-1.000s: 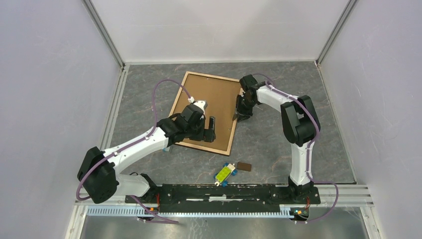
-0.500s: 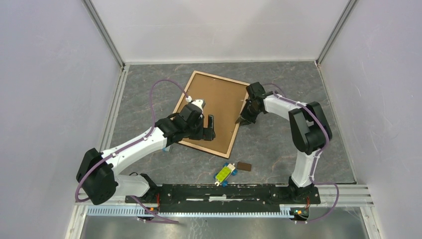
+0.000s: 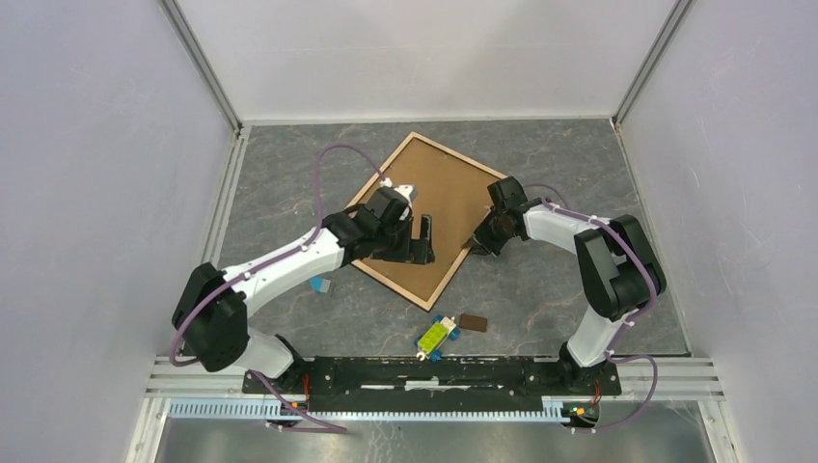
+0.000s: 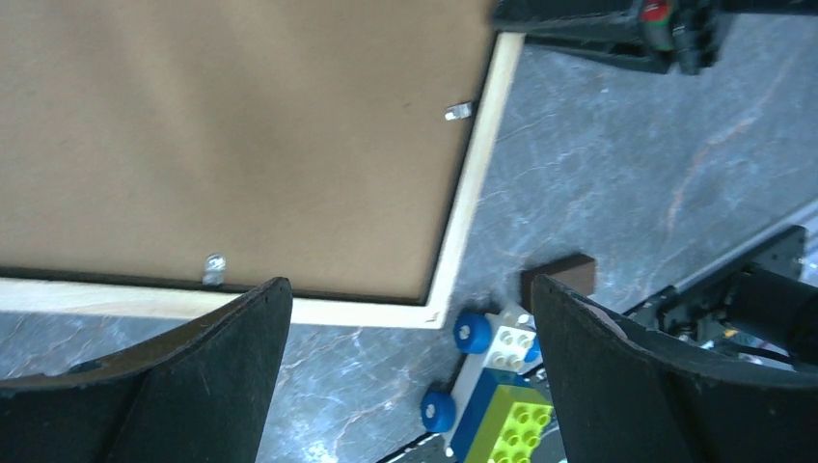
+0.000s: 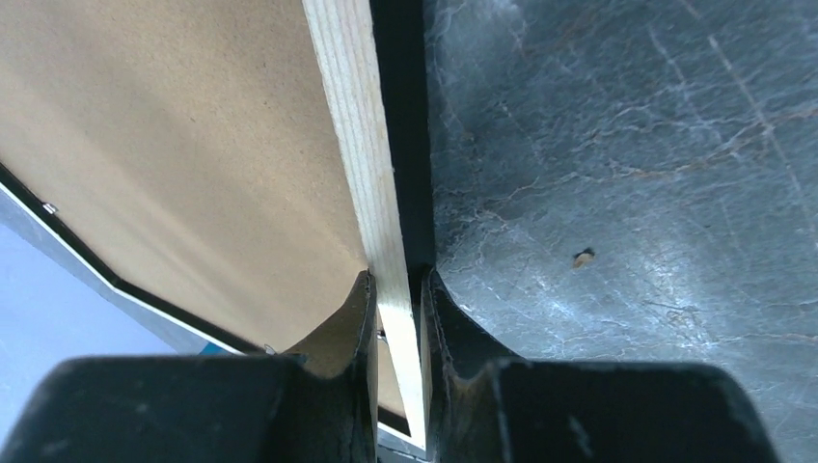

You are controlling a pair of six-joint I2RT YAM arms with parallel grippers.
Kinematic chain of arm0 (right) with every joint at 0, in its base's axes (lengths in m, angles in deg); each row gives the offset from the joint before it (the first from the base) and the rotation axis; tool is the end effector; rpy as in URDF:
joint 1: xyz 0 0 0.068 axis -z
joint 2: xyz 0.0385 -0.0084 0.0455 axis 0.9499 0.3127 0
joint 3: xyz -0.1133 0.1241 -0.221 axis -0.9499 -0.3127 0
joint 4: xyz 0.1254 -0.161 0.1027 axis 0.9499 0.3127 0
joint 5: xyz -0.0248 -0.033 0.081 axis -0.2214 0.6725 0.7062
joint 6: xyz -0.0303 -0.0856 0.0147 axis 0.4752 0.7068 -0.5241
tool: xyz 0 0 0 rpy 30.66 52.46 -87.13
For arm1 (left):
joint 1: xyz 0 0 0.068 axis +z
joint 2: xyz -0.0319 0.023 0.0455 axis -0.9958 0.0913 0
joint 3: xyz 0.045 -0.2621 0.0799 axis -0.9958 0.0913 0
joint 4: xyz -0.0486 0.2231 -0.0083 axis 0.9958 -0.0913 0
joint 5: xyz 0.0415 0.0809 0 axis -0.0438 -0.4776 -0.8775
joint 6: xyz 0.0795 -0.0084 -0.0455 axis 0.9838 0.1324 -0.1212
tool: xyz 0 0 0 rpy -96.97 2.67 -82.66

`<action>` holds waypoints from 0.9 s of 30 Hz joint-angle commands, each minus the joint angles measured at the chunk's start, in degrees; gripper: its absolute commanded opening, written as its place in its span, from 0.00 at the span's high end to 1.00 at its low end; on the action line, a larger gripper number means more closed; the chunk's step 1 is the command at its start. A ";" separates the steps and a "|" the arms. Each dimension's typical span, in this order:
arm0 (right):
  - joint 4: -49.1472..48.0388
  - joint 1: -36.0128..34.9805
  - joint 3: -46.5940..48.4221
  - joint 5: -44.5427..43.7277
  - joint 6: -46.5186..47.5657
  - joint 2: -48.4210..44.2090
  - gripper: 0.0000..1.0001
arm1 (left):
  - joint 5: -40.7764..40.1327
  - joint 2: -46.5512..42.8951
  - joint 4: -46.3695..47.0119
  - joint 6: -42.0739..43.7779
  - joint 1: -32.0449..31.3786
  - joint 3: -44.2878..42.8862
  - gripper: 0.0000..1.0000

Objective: Put the photo into the frame
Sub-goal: Adjust the photo frame at the center of the board, then install the photo frame at the center of the board.

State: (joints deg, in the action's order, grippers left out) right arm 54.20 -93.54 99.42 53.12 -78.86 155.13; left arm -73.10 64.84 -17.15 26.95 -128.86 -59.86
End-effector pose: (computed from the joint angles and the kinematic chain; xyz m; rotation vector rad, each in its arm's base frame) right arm 0.2963 0.1351 0.1372 1.0364 2.6942 0.6451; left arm 0.2119 -0.2099 0.2315 0.2771 2.5471 -0.6052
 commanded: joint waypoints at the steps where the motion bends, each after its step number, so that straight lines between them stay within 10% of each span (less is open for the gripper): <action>1: -3.13 -0.06 0.19 3.75 -4.67 -3.47 1.00 | 3.73 2.98 -0.49 3.92 -2.00 -7.39 0.00; 27: -4.57 0.53 1.25 8.55 -8.35 -8.96 1.00 | -36.28 24.38 -16.97 21.99 -21.51 -25.24 0.04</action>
State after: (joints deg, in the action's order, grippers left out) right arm 52.43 -93.50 99.23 59.87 -86.08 148.40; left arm -99.18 87.60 -30.67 42.75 -148.46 -82.57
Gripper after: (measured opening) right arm 0.037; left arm 0.967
